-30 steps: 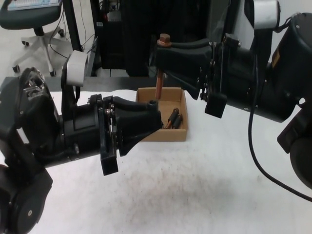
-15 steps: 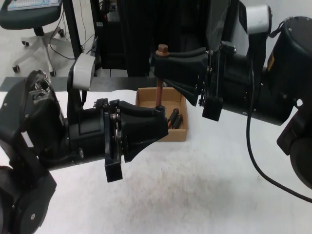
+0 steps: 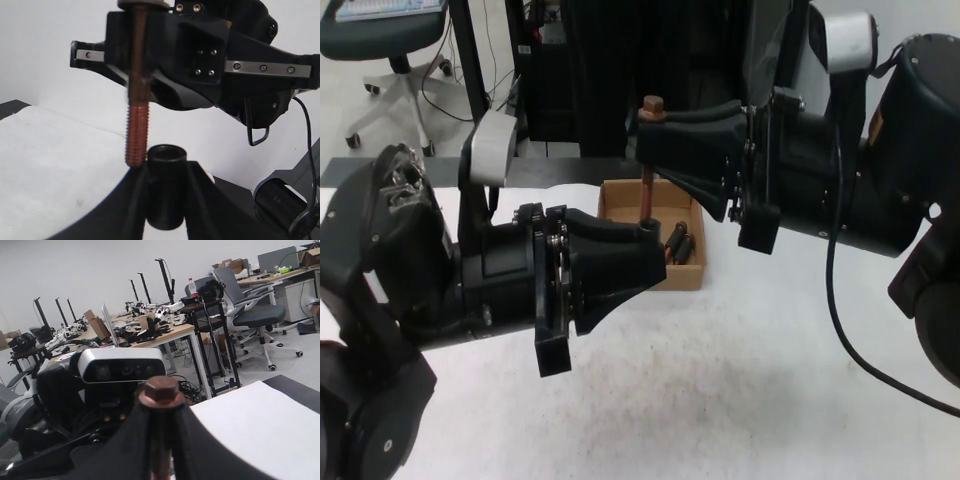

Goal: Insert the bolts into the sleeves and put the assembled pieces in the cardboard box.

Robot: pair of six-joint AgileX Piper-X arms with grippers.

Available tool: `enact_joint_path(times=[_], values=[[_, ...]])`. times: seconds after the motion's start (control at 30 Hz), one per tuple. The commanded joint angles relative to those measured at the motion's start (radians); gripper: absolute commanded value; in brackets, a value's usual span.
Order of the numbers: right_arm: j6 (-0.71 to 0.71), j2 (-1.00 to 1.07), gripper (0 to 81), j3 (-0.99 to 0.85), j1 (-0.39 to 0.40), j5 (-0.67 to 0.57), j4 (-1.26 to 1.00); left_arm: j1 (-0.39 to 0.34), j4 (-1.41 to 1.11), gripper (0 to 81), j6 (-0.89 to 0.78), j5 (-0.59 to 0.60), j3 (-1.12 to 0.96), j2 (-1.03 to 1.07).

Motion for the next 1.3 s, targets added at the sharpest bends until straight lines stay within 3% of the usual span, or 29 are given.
enact_joint_path(times=[0.0, 0.5, 1.27], values=[[-0.002, -0.012, 0.8, -0.004, -0.003, -0.023, -0.017, -0.002, -0.009, 0.3, -0.006, 0.004, -0.006, -0.011], [0.005, -0.028, 0.8, -0.057, -0.037, -0.042, -0.014, -0.001, 0.11, 0.3, 0.152, -0.04, -0.007, -0.011], [-0.04, -0.028, 0.8, -0.054, -0.037, -0.051, 0.056, -0.001, 0.058, 0.3, 0.127, -0.051, -0.056, -0.011]])
